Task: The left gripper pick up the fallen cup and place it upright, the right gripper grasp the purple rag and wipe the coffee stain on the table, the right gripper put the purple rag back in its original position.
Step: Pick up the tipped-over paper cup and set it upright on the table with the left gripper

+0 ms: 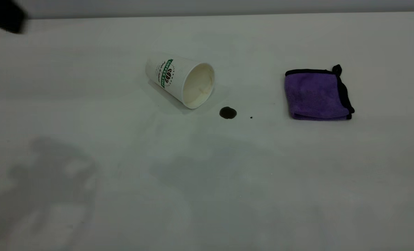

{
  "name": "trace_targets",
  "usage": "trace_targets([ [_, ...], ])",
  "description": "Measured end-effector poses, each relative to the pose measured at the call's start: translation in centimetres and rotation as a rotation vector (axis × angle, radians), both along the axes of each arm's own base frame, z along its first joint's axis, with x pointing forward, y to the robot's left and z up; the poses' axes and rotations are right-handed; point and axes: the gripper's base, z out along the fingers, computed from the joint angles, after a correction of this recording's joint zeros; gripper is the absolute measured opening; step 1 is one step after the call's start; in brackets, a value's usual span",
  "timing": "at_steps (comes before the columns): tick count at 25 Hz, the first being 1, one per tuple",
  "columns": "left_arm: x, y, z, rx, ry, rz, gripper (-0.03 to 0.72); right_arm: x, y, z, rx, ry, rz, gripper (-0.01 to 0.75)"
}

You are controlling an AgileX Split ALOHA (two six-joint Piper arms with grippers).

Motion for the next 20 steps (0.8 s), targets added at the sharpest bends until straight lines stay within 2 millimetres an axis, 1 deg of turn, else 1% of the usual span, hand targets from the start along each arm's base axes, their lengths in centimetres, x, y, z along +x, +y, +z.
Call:
trace_targets([
  [6, 3.3, -5.4, -3.1, 0.063, 0.04, -0.122, 0.542, 0.0, 0.0, 0.0, 0.0, 0.0, 0.0, 0.487],
  [8, 4.5, -7.4, -3.9, 0.093, 0.047, -0.163, 0.542, 0.0, 0.0, 0.0, 0.0, 0.0, 0.0, 0.487],
  [11, 6.3, -10.9, -5.6, 0.15, 0.054, -0.229, 0.542, 0.0, 0.0, 0.0, 0.0, 0.0, 0.0, 0.487],
  [15, 9.0, -15.2, -7.2, 0.227, 0.021, -0.24, 0.542, 0.0, 0.0, 0.0, 0.0, 0.0, 0.0, 0.487],
  [18, 10.4, -17.6, -8.6, 0.339, 0.007, -0.218, 0.54, 0.0, 0.0, 0.0, 0.0, 0.0, 0.0, 0.487],
  [20, 11.1, -18.7, -9.2, 0.432, -0.018, -0.186, 0.538, 0.0, 0.0, 0.0, 0.0, 0.0, 0.0, 0.487],
])
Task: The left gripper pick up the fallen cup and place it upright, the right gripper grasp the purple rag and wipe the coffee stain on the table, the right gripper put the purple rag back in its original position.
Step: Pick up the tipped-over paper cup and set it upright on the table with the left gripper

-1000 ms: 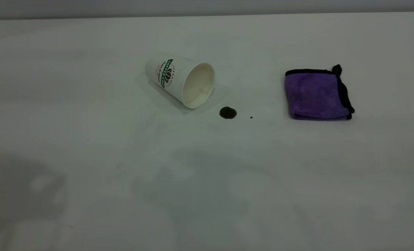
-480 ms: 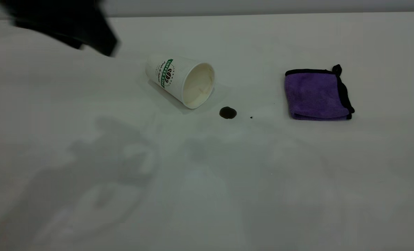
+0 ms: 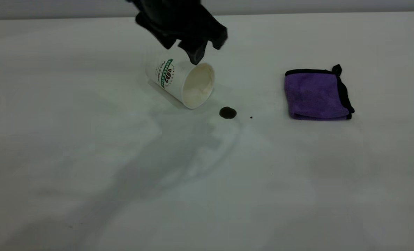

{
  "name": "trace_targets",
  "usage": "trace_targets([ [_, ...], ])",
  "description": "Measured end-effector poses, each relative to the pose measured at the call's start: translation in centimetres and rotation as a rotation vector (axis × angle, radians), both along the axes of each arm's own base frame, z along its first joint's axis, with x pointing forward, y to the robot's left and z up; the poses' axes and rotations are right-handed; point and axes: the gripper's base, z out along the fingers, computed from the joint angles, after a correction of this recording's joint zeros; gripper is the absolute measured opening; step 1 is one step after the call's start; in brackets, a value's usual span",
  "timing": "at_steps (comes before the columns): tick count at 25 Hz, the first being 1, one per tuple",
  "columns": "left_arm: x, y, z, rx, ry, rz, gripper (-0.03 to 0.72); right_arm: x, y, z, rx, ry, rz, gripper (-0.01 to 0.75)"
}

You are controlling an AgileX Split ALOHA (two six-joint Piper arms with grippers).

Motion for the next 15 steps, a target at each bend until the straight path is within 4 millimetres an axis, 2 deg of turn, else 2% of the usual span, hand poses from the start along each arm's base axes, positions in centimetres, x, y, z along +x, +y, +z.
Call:
trace_targets([
  [6, 1.2, -1.9, -3.1, 0.161, -0.16, 0.001, 0.537, 0.0, 0.0, 0.0, 0.0, 0.0, 0.0, 0.487],
  [9, 1.5, -2.0, -4.9, 0.185, -0.193, 0.013, 0.537, 0.0, 0.0, 0.0, 0.0, 0.0, 0.0, 0.487],
  [15, 1.9, -2.1, -7.0, 0.19, -0.23, -0.005, 0.537, 0.0, 0.0, 0.0, 0.0, 0.0, 0.0, 0.487],
])
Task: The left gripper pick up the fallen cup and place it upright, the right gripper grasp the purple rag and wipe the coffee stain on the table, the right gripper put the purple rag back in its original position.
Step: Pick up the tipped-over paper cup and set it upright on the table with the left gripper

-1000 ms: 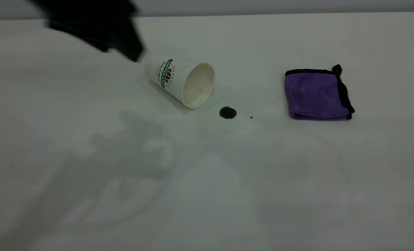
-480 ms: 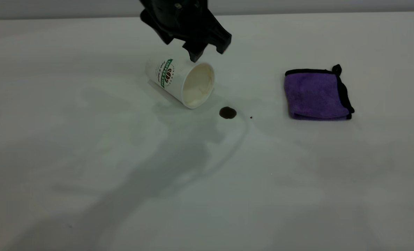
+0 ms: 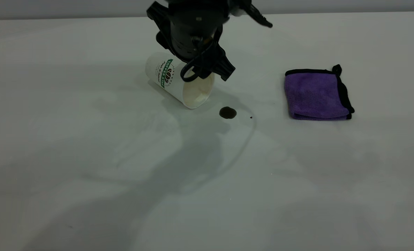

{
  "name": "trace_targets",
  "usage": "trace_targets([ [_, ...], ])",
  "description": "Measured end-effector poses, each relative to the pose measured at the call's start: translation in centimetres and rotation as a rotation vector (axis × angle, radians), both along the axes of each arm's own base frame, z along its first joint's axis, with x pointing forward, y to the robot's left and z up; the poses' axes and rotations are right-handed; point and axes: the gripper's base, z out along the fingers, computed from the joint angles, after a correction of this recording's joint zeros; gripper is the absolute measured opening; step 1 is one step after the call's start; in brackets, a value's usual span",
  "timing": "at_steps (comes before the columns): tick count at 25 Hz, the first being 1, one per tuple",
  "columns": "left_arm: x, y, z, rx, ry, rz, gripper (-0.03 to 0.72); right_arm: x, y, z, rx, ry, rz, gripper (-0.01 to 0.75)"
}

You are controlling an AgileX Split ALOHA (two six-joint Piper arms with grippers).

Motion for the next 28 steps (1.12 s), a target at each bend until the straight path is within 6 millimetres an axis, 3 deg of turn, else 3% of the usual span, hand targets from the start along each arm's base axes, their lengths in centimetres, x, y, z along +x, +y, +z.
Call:
trace_targets([
  [21, 1.1, 0.2, -4.0, 0.082, -0.044, 0.022, 0.518, 0.0, 0.0, 0.0, 0.001, 0.0, 0.0, 0.487],
  [25, 1.5, 0.4, -4.1, 0.105, -0.104, 0.035, 0.439, 0.0, 0.0, 0.0, 0.001, 0.0, 0.0, 0.487],
  [28, 1.7, 0.6, -3.8, 0.135, -0.148, 0.033, 0.267, 0.0, 0.0, 0.0, 0.001, 0.0, 0.0, 0.487],
])
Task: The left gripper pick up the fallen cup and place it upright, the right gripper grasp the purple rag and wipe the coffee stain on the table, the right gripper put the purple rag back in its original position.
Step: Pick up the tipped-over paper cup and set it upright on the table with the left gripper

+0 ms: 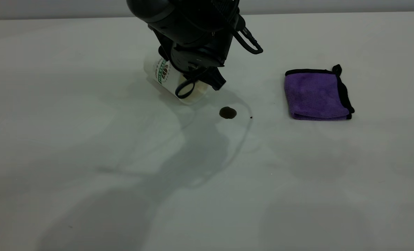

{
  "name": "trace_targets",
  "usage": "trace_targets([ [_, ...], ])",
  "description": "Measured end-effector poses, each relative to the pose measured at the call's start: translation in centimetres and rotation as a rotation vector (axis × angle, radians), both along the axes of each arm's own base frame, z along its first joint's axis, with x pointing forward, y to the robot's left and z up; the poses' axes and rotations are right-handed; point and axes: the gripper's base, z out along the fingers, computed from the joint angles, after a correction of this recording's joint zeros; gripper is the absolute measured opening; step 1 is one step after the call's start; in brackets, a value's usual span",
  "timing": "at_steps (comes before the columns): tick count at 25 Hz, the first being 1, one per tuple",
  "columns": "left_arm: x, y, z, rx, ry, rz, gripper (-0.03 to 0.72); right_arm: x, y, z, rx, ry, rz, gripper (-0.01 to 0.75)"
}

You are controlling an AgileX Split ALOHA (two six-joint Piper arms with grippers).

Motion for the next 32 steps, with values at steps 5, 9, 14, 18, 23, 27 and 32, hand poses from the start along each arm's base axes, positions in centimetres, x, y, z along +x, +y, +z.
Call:
trace_targets([
  [5, 0.5, 0.8, 2.2, 0.048, -0.038, 0.038, 0.018, 0.0, 0.0, 0.0, 0.0, 0.0, 0.0, 0.487],
  [9, 1.8, 2.4, 6.2, -0.066, 0.039, 0.067, 0.0, 0.0, 0.0, 0.0, 0.0, 0.0, 0.0, 0.487],
  [14, 4.3, 6.5, 9.6, -0.241, 0.221, 0.165, 0.0, 0.0, 0.0, 0.0, 0.0, 0.0, 0.0, 0.487],
  [18, 5.6, 8.6, 9.8, -0.401, 0.413, 0.135, 0.0, 0.0, 0.0, 0.0, 0.0, 0.0, 0.0, 0.487],
  [23, 6.3, 10.2, 8.6, -0.576, 0.562, 0.079, 0.0, 0.0, 0.0, 0.0, 0.0, 0.0, 0.0, 0.487],
  [27, 6.5, 11.0, 6.9, -0.597, 0.61, 0.09, 0.0, 0.0, 0.0, 0.0, 0.0, 0.0, 0.0, 0.487],
  [32, 6.5, 11.0, 5.7, -0.601, 0.627, 0.099, 0.001, 0.0, 0.0, 0.0, 0.0, -0.001, 0.0, 0.487],
])
